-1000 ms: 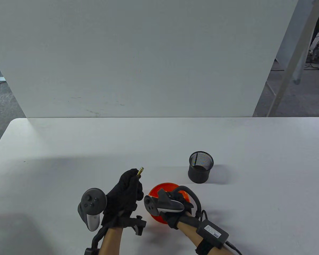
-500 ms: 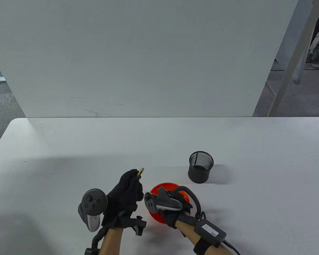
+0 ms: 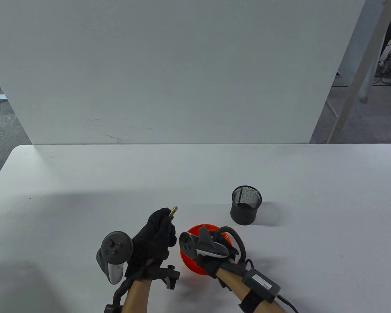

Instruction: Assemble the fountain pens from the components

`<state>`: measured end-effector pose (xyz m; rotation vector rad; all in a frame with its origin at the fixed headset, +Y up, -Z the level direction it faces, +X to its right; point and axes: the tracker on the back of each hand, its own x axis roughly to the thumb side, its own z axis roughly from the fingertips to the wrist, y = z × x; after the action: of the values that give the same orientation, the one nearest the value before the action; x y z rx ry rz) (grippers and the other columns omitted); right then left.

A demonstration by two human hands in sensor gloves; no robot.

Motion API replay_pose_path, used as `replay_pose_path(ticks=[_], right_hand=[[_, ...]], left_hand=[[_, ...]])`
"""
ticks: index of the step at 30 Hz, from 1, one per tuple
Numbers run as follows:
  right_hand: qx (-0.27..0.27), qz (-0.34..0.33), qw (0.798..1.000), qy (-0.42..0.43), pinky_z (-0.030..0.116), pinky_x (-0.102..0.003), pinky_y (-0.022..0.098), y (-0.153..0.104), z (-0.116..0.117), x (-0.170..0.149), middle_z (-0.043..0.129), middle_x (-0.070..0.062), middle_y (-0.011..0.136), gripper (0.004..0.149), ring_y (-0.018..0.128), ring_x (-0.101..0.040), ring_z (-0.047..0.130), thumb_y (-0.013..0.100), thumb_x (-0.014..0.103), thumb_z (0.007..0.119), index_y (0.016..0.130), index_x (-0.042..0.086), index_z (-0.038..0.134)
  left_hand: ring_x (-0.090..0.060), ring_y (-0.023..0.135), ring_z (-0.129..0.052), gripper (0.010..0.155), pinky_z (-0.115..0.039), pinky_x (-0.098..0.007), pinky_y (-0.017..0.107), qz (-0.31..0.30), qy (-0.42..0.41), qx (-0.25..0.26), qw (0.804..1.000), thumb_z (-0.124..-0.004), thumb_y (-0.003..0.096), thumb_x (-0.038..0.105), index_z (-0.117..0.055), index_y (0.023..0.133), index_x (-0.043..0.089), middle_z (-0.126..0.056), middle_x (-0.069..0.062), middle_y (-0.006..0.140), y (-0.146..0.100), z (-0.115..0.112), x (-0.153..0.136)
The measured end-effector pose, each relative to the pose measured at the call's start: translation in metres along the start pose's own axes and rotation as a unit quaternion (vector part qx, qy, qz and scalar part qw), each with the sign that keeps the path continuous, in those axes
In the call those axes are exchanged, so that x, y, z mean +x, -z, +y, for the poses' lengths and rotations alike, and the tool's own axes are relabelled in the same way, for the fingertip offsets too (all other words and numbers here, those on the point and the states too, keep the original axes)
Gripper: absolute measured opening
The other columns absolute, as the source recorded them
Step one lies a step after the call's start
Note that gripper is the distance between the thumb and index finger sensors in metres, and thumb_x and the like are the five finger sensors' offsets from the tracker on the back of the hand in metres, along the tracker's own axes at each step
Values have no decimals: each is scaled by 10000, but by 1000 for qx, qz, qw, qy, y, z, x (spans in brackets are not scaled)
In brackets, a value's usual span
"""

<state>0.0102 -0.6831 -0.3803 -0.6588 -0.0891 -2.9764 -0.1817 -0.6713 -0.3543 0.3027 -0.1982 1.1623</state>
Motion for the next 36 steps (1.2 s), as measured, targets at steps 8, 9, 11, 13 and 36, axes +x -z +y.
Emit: replay_pose_path(ticks=[8, 9, 11, 13, 36], right_hand=[[-147, 27, 947, 283, 876, -446, 459, -63, -49, -55, 854, 43, 662, 419, 538, -166, 943, 571, 440, 764, 905, 191, 717], [-155, 27, 929, 335, 875, -453, 472, -69, -50, -63, 849, 43, 681, 413, 566, -171, 949, 577, 436, 755, 908, 194, 704], [-171, 14, 886, 431, 852, -494, 519, -78, -51, -77, 836, 26, 728, 405, 692, -245, 953, 588, 416, 737, 919, 192, 670], [-188, -5, 830, 525, 815, -531, 572, -86, -44, -89, 813, 1, 796, 405, 803, -314, 908, 607, 406, 707, 938, 187, 628], [-134, -49, 563, 814, 839, -478, 596, -73, 15, -96, 763, -83, 1004, 386, 844, -302, 904, 606, 407, 702, 933, 219, 620]], left_hand=[[-160, 550, -1024, 463, -841, -443, 501, -5, -20, -73, 997, -652, 610, 396, -627, 1055, 271, -887, -2, 807, -3, -22, 1], [-163, 567, -1022, 463, -839, -444, 508, -11, -12, -82, 997, -652, 610, 390, -624, 1058, 277, -884, -4, 820, -4, -27, 3], [-163, 593, -1019, 461, -838, -443, 520, -22, 2, -97, 995, -651, 611, 384, -621, 1061, 291, -880, 2, 842, -6, -36, 7], [-160, 619, -1015, 459, -834, -440, 533, -31, 8, -119, 992, -645, 614, 387, -615, 1064, 307, -874, 14, 865, -7, -45, 12], [-165, 573, -1035, 450, -846, -444, 504, -85, 11, -131, 988, -664, 606, 397, -665, 1045, 298, -914, 12, 798, -18, -52, 30]])
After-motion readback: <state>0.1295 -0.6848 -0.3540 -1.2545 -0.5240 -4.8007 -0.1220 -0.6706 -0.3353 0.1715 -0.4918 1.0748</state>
